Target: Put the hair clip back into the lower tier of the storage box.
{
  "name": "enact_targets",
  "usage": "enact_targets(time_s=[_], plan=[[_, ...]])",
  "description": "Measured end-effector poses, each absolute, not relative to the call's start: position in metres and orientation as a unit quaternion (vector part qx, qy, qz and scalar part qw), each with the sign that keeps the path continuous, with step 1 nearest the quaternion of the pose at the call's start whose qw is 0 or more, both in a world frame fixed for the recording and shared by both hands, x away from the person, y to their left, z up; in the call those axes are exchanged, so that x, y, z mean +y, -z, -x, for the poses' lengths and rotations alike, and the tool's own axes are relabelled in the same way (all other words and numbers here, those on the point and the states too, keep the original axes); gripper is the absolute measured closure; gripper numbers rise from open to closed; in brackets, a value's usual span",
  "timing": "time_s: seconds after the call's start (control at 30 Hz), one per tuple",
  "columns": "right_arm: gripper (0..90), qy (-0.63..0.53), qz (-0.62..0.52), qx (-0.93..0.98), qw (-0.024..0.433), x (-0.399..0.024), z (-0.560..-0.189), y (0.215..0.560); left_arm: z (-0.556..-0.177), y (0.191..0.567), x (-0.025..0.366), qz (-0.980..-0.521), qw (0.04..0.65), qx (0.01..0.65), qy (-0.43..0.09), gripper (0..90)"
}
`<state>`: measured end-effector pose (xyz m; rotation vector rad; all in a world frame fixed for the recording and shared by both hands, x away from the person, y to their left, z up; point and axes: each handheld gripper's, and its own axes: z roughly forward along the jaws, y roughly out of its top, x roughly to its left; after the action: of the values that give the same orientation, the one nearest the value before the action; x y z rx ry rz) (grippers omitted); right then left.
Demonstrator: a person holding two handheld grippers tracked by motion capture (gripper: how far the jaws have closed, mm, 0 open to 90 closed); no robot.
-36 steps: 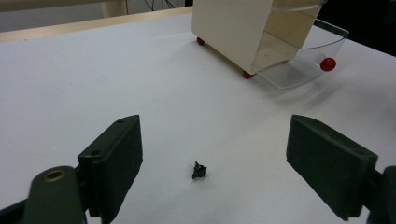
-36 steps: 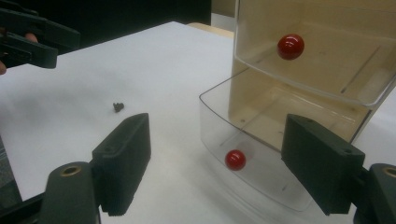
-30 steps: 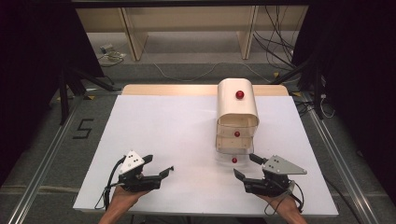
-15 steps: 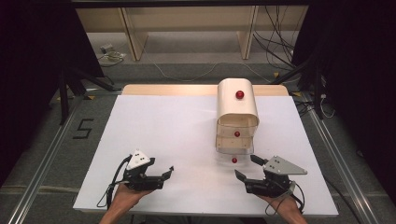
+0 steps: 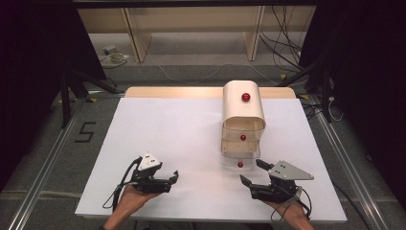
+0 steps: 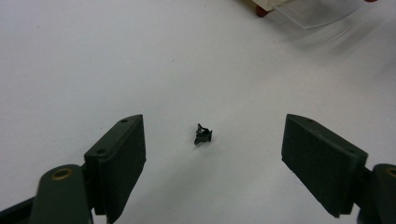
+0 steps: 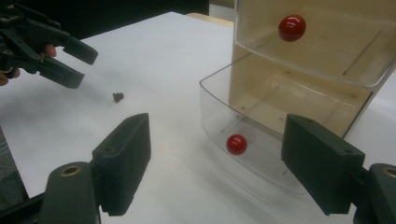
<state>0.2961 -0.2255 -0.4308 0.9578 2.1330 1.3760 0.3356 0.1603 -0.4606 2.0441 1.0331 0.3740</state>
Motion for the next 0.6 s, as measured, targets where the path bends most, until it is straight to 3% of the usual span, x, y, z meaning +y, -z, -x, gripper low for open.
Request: enact_targets(time_s=[0.6], plan=[[25.4, -0.492, -0.343, 0.772, 0.211, -0.223, -0.298, 0.432, -0.358, 0.471, 0.155, -0.819, 0.374, 0.417, -0.120, 31.4]])
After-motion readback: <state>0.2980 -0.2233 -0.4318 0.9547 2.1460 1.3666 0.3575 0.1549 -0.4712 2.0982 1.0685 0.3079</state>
